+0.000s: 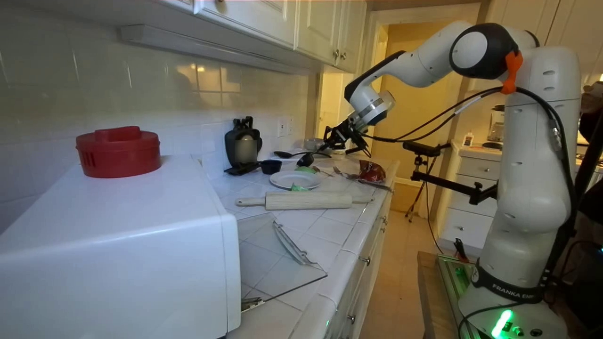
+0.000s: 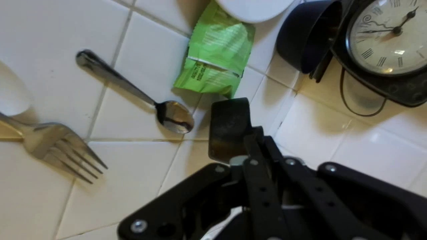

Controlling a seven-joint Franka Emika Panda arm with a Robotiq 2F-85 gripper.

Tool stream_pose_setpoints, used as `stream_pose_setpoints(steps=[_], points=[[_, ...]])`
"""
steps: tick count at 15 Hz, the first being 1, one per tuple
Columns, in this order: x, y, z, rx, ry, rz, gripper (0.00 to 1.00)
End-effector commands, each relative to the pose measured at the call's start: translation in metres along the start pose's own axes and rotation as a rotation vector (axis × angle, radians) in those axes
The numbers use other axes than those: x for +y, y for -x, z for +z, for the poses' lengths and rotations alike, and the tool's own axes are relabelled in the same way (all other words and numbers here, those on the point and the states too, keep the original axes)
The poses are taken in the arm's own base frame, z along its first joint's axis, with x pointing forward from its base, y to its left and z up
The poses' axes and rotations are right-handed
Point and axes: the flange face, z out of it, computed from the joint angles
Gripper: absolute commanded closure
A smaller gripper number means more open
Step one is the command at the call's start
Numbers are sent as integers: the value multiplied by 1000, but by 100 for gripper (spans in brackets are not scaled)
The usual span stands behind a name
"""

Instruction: Put the black pot on the white plate

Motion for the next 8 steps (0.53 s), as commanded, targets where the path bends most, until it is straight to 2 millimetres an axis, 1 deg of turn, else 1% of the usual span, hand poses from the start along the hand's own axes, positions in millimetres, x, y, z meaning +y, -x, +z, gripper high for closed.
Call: stream_pose_setpoints(steps=[1,2,4,6,8], points=[[-38,34,2,19,18,-113,98],[-47,48,5,33,23,-147,98],[-61,66,3,42,8,-188,98],[-69,79,2,53,-4,-204,98],[-73,86,-8,95,-14,-207,98]])
